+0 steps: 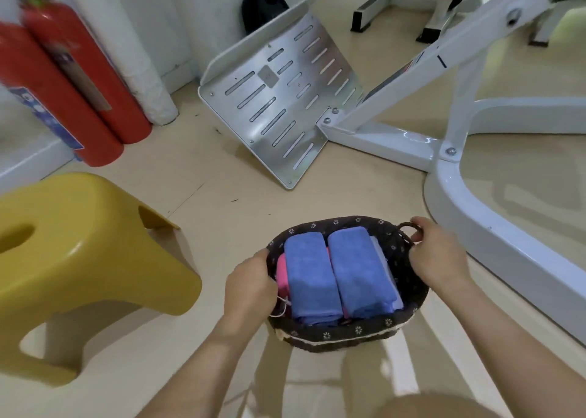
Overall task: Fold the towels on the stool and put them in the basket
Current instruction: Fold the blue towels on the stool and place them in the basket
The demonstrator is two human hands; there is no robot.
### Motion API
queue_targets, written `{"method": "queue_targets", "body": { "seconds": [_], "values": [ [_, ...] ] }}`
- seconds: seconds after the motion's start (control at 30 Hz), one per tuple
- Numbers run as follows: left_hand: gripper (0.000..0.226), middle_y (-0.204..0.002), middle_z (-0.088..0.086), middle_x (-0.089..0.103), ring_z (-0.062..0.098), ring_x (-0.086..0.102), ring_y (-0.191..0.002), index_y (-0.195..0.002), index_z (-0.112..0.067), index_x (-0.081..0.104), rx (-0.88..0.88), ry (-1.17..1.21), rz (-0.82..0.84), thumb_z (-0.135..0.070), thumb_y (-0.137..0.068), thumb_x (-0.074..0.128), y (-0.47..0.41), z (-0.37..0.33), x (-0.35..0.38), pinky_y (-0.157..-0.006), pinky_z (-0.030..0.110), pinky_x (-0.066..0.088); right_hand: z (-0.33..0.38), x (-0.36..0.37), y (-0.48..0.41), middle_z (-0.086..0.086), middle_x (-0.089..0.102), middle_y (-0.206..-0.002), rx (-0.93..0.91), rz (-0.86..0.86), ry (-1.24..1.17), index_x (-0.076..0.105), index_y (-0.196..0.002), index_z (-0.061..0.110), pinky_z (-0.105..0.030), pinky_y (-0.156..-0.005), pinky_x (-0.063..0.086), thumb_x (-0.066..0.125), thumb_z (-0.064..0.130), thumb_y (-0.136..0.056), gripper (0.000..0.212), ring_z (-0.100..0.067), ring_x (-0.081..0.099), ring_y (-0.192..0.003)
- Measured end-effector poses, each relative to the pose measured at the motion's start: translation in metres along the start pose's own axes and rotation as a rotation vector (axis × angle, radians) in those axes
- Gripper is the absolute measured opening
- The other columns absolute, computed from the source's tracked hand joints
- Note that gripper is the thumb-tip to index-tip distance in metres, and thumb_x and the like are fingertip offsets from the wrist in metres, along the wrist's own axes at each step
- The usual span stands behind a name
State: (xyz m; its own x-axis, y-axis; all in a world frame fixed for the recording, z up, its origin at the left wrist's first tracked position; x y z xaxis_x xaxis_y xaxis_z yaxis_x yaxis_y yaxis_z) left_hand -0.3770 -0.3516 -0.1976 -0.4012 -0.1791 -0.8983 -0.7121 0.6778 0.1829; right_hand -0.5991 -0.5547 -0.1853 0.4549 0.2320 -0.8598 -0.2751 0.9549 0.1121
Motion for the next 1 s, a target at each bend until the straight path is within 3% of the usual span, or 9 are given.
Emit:
{"method": "queue_targets", "body": {
  "seconds": [0.23, 0.33, 0.4, 0.5, 0.57, 0.63, 0.73, 0.8, 1.0],
  "values": [
    [0.051, -0.117, 0.007, 0.067, 0.032, 0.058, -0.113, -0.124, -0.019, 0.058, 0.032, 0.06, -0.305, 0.002, -0.081, 0.041, -0.012, 0.012, -0.155, -0.088, 0.036, 0.047, 0.127, -0.076, 0.003, -0.011, 0.071, -0.1, -0.256, -0.158, -0.244, 0.066, -0.111, 0.009, -0.04, -0.09, 0.047, 0.05, -0.007, -0.079, 0.04, -0.035, 0.061, -0.102],
    [0.046, -0.119, 0.007, 0.066, 0.03, 0.058, -0.112, -0.124, -0.019, 0.058, 0.005, 0.077, -0.471, -0.001, -0.085, 0.041, -0.009, 0.037, -0.235, -0.09, 0.037, 0.047, 0.198, -0.09, 0.011, -0.011, 0.071, -0.103, -0.368, -0.137, -0.376, 0.065, -0.115, 0.009, -0.044, -0.095, 0.048, 0.049, -0.007, -0.081, 0.041, -0.033, 0.064, -0.1],
    [0.04, -0.116, 0.002, 0.067, 0.028, 0.059, -0.109, -0.121, -0.021, 0.06, -0.04, 0.067, -0.585, -0.005, -0.088, 0.042, -0.004, 0.067, -0.284, -0.085, 0.034, 0.045, 0.25, -0.091, 0.019, -0.01, 0.069, -0.107, -0.42, -0.056, -0.511, 0.061, -0.123, 0.013, -0.039, -0.094, 0.049, 0.049, -0.007, -0.083, 0.046, -0.03, 0.066, -0.099],
    [0.031, -0.108, 0.002, 0.07, 0.028, 0.062, -0.103, -0.111, -0.024, 0.066, -0.133, 0.189, -0.685, -0.011, -0.088, 0.049, -0.001, 0.132, -0.345, -0.087, 0.036, 0.05, 0.327, -0.072, 0.034, -0.014, 0.063, -0.106, -0.452, 0.205, -0.722, 0.057, -0.127, 0.016, -0.018, -0.062, 0.049, 0.046, -0.015, -0.086, 0.052, -0.023, 0.066, -0.086],
    [0.028, -0.107, 0.003, 0.071, 0.028, 0.063, -0.101, -0.107, -0.025, 0.068, -0.207, 0.269, -0.737, -0.013, -0.085, 0.056, 0.005, 0.179, -0.373, -0.088, 0.042, 0.053, 0.373, -0.049, 0.049, -0.016, 0.062, -0.11, -0.478, 0.351, -0.774, 0.058, -0.125, 0.016, -0.017, -0.059, 0.045, 0.052, -0.018, -0.083, 0.054, -0.02, 0.066, -0.088],
    [0.028, -0.108, 0.002, 0.071, 0.027, 0.063, -0.102, -0.109, -0.025, 0.069, -0.265, 0.284, -0.78, -0.014, -0.084, 0.059, 0.014, 0.222, -0.393, -0.09, 0.042, 0.051, 0.41, -0.022, 0.066, -0.014, 0.063, -0.115, -0.485, 0.457, -0.792, 0.059, -0.124, 0.017, -0.021, -0.068, 0.044, 0.059, -0.015, -0.081, 0.054, -0.019, 0.062, -0.1],
    [0.032, -0.105, 0.002, 0.071, 0.027, 0.063, -0.102, -0.117, -0.022, 0.066, -0.351, 0.289, -0.785, -0.014, -0.087, 0.057, 0.025, 0.275, -0.405, -0.091, 0.042, 0.051, 0.451, 0.021, 0.09, -0.008, 0.062, -0.106, -0.434, 0.58, -0.832, 0.057, -0.128, 0.017, -0.019, -0.067, 0.043, 0.06, -0.014, -0.081, 0.057, -0.012, 0.057, -0.097],
    [0.034, -0.101, 0.0, 0.071, 0.027, 0.064, -0.102, -0.12, -0.02, 0.065, -0.383, 0.347, -0.756, -0.014, -0.088, 0.056, 0.024, 0.309, -0.403, -0.091, 0.043, 0.051, 0.473, 0.046, 0.104, -0.008, 0.058, -0.099, -0.419, 0.625, -0.851, 0.053, -0.132, 0.013, -0.019, -0.075, 0.044, 0.058, -0.016, -0.082, 0.058, -0.012, 0.055, -0.097],
    [0.038, -0.127, 0.004, 0.063, 0.028, 0.058, -0.114, -0.127, -0.017, 0.059, -0.372, 0.435, -0.66, -0.021, -0.09, 0.052, 0.008, 0.359, -0.387, -0.098, 0.042, 0.046, 0.514, 0.076, 0.116, -0.011, 0.056, -0.13, -0.405, 0.565, -0.795, 0.047, -0.137, 0.013, -0.025, -0.091, 0.038, 0.051, -0.012, -0.087, 0.056, -0.015, 0.052, -0.116]
  ]
}}
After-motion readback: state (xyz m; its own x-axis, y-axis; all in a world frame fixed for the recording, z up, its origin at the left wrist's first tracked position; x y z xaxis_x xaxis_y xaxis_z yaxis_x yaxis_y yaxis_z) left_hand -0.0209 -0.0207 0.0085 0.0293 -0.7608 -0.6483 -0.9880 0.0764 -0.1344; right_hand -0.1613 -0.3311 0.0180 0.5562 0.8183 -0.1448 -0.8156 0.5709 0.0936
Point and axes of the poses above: each hand's wrist, its own y-axis away from the middle knuckle, its own x-axis out of the palm, z = x × y, the point moved 6 cm from there along -y, towards the middle knuckle
